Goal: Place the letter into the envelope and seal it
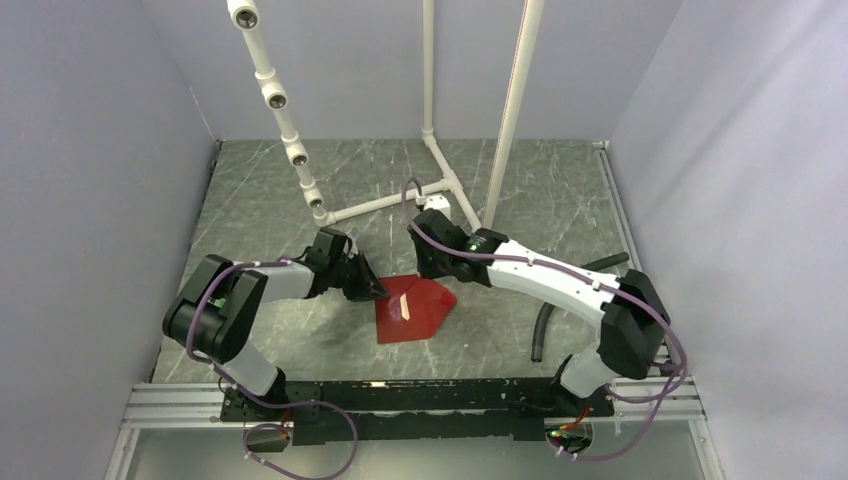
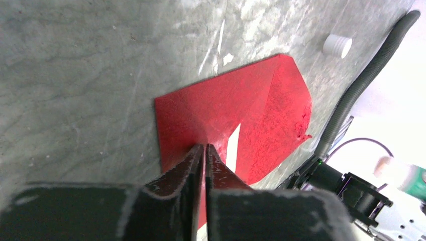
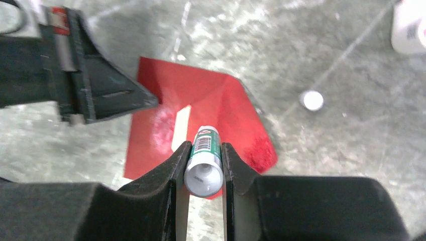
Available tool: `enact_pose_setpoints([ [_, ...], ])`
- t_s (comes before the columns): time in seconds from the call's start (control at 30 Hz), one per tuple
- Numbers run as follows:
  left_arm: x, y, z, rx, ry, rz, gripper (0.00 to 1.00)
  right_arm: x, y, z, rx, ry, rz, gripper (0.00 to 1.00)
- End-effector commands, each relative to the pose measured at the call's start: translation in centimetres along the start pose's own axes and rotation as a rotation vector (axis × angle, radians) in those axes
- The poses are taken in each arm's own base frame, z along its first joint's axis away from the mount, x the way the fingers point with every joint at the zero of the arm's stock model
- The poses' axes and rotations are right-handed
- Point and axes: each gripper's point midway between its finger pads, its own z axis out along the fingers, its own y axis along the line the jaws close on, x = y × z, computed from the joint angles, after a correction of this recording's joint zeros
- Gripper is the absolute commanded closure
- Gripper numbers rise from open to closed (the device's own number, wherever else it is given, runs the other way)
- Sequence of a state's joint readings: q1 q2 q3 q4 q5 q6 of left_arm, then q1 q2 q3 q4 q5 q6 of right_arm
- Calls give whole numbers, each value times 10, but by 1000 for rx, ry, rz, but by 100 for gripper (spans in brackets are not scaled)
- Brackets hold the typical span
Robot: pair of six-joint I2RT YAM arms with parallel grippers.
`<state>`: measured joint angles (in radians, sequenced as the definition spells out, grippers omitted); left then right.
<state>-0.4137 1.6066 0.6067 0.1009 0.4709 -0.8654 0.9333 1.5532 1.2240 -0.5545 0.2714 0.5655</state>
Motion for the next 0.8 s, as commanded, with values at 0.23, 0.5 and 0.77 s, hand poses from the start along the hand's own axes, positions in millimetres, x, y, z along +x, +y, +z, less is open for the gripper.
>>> enact_pose_setpoints([
  [0.23,-3,-43,-35,119,-21,173,59,56,-63,-31,74,-45,189,100],
  [0.5,-13,-37,-54,2,-89,143,52,57,-89,-36,-24,-97,453,100],
  [0.77,-19,-14,-73,-93,-227,110,36,39,-98,-13,-278,-54,775,100],
])
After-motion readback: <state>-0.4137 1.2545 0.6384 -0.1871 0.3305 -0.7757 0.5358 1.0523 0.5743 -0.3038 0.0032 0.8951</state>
